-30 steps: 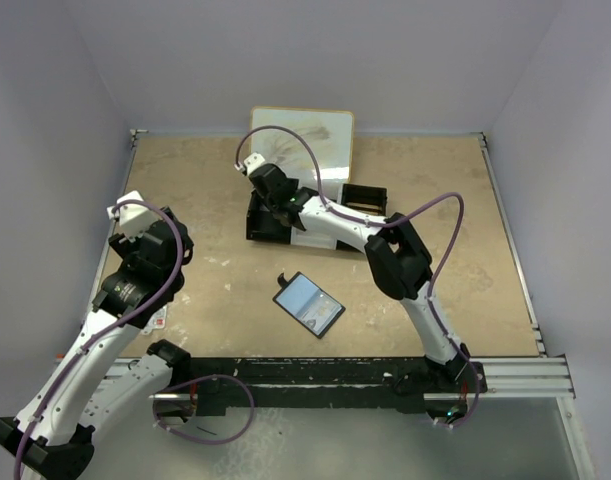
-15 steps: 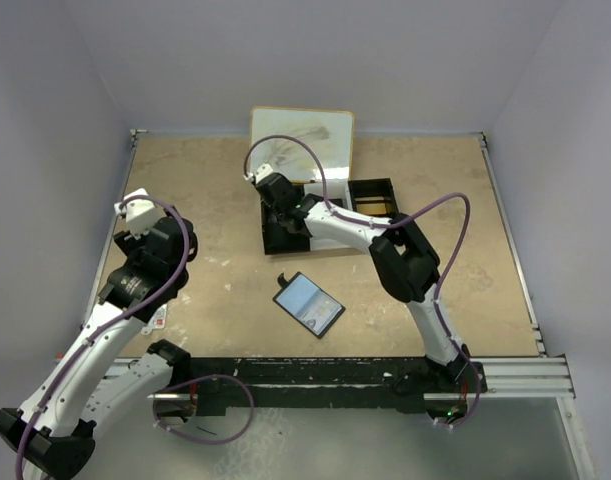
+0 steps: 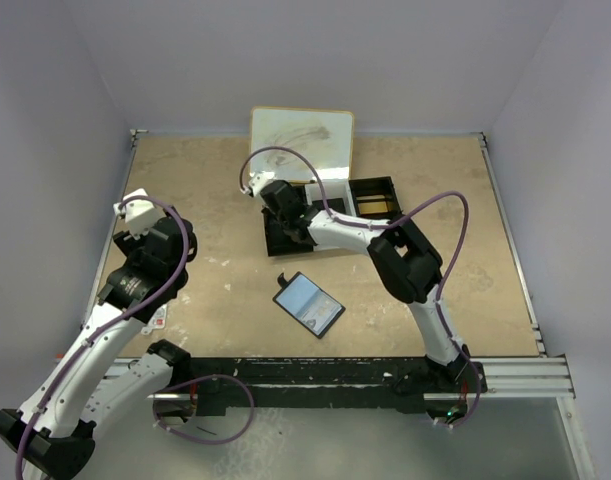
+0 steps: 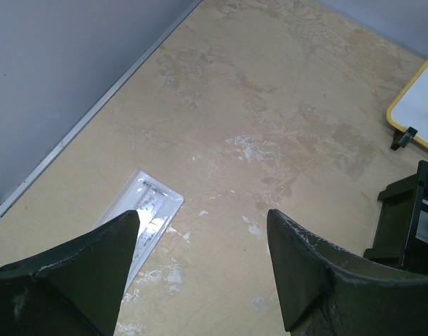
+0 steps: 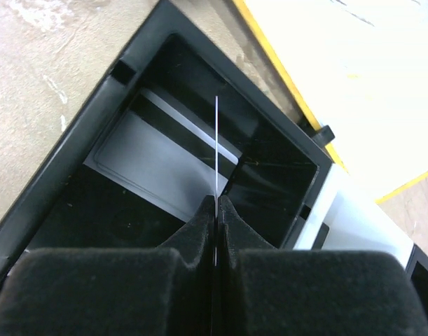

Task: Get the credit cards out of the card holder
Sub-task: Place the credit card in the storage box.

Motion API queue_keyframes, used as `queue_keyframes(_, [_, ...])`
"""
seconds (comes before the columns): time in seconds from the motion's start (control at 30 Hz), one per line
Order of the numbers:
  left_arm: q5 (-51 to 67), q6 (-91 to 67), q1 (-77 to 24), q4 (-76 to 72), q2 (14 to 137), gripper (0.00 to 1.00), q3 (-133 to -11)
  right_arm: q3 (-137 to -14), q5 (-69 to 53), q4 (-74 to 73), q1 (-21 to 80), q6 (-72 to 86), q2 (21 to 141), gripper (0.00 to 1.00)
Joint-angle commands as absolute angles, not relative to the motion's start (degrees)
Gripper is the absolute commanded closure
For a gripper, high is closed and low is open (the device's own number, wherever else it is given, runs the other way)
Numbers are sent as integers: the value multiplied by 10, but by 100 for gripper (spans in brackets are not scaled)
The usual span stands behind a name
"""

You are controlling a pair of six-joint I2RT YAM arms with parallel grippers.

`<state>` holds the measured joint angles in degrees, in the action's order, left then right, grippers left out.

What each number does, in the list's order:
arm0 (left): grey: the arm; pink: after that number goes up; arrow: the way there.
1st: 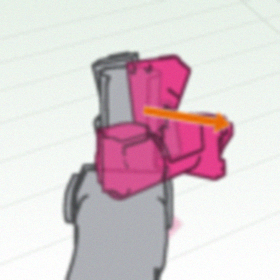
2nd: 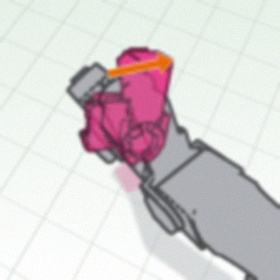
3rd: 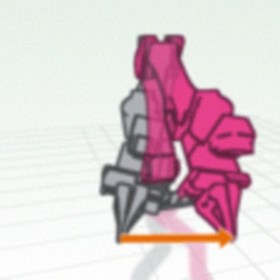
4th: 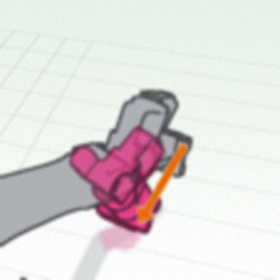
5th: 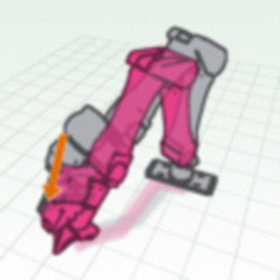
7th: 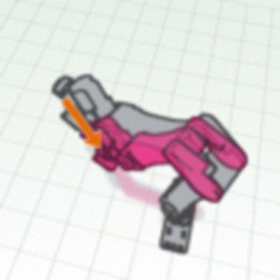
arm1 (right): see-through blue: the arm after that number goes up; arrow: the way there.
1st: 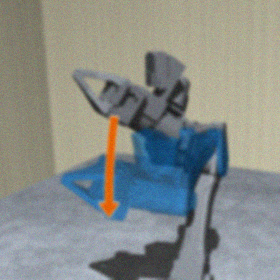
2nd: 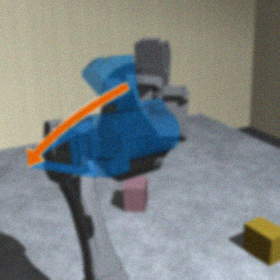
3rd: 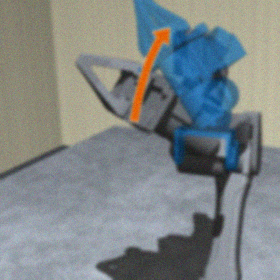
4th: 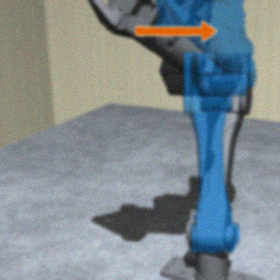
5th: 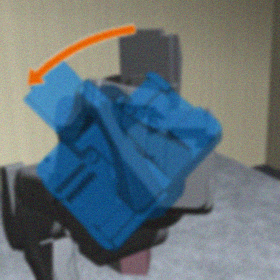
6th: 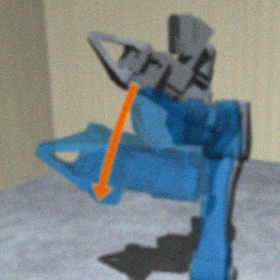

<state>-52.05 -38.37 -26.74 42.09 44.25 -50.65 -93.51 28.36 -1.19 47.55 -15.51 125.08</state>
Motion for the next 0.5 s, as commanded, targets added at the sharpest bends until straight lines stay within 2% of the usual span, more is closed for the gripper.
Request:
queue_keyframes(0.0, [-532, -388, -265, 417, 437, 29, -505, -910, 257, 91, 472, -242, 1210, 100])
queue_keyframes(0.17, [-534, -388, -266, 417, 439, 29, -506, -907, 256, 112, 472, -277, 1225, 100])
queue_keyframes(0.3, [-535, -387, -265, 416, 444, 29, -506, -887, 241, 136, 472, -311, 1230, 95])
queue_keyframes(0.47, [-537, -386, -265, 417, 449, 29, -507, -876, 214, 141, 471, -336, 1242, 93])
